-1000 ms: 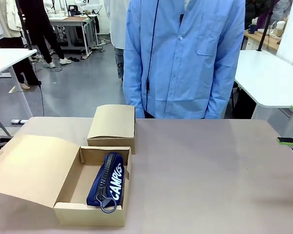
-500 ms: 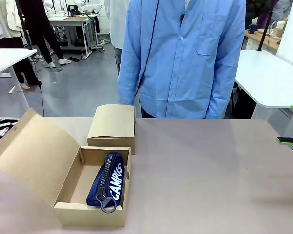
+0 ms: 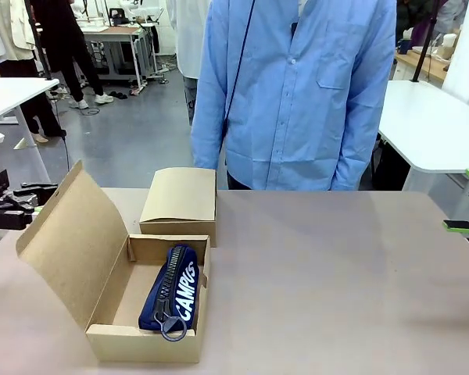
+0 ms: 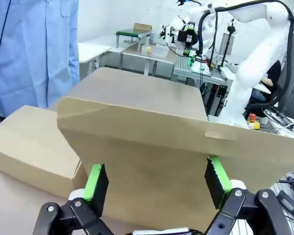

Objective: Place items inside the box.
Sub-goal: Close the lid of the Mailer Box closest to the robot.

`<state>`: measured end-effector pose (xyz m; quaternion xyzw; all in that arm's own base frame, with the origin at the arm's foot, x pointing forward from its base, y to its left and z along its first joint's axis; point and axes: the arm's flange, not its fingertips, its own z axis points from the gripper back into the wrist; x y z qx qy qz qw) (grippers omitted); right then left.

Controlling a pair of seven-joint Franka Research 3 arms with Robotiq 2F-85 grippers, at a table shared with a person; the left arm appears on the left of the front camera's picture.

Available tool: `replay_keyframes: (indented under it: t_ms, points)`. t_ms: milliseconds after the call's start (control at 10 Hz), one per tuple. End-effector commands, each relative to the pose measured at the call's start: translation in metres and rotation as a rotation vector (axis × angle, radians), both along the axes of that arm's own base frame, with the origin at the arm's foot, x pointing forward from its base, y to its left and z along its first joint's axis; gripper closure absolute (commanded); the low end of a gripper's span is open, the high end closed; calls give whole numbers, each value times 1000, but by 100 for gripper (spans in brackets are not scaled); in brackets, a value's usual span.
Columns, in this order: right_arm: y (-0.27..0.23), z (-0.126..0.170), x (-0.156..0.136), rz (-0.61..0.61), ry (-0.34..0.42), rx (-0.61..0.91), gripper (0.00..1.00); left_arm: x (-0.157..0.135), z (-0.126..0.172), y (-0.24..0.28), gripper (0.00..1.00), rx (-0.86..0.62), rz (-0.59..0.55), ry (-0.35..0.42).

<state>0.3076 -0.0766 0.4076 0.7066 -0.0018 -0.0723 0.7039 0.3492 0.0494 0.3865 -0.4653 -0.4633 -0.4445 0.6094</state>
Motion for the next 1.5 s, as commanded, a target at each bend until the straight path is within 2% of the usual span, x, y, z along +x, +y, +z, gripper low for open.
replay_keyframes:
  t_ms: [0,100,200,400,700,900,1400]
  points:
    - [-3,3,1,3,-15,0,0,-5,4,5,0,-6,-14,-49]
    - [-3,3,1,3,-15,0,0,0,0,0,0,0,0,0]
    - [-3,3,1,3,-15,0,0,-8,-12,-24,0,-20,8,-99]
    - [-3,3,1,3,-15,0,0,-19,-26,-68,0,-27,-24,-141]
    - [-3,3,1,3,-15,0,0,-50,-53,-111,0,74,-79,-245]
    - [-3,3,1,3,-15,0,0,-60,-65,-118,0,126,-114,-251]
    - [-3,3,1,3,-15,0,0,-79,-69,-140,0,150,-104,-301]
